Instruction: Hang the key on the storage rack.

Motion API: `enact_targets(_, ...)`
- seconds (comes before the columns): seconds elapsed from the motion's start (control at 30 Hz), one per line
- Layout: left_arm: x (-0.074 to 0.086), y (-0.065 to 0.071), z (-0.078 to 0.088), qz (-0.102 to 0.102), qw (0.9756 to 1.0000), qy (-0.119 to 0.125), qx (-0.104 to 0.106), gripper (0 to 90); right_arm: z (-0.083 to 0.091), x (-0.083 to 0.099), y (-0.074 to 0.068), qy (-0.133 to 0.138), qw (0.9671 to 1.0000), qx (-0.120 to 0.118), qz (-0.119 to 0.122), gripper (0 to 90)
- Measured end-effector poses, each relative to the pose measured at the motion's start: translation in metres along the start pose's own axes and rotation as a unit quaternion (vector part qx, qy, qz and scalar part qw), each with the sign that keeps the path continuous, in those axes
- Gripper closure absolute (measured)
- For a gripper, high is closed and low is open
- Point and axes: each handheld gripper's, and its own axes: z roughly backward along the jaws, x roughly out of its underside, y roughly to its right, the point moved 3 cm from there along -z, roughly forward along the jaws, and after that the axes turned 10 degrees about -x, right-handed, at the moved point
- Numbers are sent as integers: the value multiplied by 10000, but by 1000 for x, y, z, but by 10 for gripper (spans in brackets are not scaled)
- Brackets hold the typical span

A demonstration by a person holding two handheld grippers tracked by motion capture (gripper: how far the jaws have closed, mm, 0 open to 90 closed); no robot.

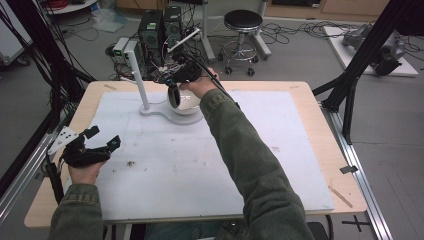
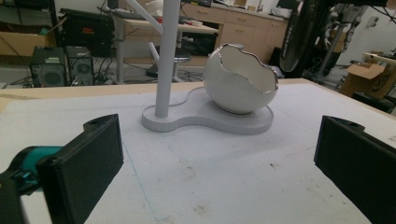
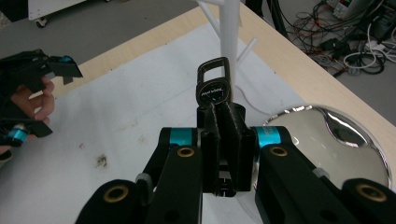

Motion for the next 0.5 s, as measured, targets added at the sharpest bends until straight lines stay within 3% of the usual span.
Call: enact_targets(0.5, 1, -4, 6, 80, 9999, 63, -50, 17, -25, -36, -16, 191, 9995, -221, 155, 849)
